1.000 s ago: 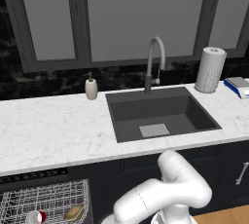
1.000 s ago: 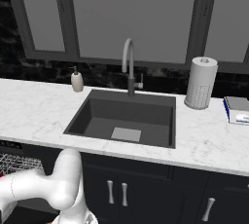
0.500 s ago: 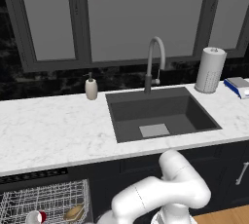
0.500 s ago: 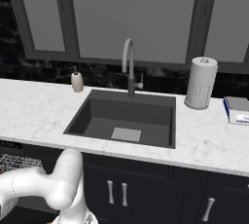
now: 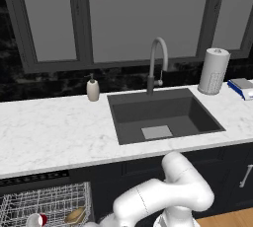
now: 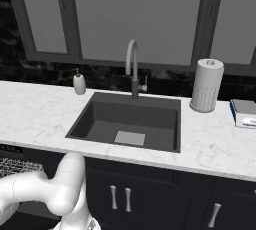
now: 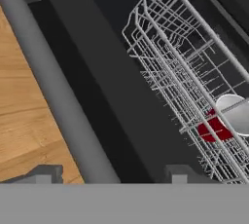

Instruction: Pick up the cup and bowl from the counter, place them in the dishwasher, and close the dishwasher door.

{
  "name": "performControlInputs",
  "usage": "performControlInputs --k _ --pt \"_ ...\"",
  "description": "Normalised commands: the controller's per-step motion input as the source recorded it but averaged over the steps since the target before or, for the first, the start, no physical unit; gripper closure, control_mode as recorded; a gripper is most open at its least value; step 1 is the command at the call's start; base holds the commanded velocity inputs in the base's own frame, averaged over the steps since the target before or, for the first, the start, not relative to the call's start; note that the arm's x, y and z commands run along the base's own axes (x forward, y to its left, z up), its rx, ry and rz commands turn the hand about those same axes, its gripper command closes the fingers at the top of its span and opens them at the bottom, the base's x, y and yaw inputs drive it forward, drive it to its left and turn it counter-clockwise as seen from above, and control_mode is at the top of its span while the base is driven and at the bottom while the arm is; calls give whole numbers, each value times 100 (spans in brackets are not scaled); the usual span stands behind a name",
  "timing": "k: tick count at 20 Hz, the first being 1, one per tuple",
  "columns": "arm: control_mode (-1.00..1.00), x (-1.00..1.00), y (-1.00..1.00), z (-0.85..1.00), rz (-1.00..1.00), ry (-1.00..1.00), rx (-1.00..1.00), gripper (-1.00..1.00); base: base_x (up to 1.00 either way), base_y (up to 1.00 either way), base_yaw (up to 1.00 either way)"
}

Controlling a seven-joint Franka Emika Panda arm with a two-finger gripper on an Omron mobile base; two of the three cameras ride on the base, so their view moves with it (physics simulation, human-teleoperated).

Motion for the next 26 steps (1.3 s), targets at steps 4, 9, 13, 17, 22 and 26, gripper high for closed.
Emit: performControlInputs --k 4,9,13,17,22,26 --pt "-100 49 -54 -74 -53 -7 -17 -100 0 0 0" --pt "-100 45 -52 -68 -52 -15 -17 -100 0 0 0" --pt "-100 30 -54 -77 -53 -17 -21 -100 0 0 0" --pt "-100 15 -39 -91 -51 -20 -21 -100 0 0 0" --pt "-100 -68 39 -42 -16 -24 -10 -100 0 0 0" --pt "-100 -97 68 -32 0 -25 -17 -100 0 0 0"
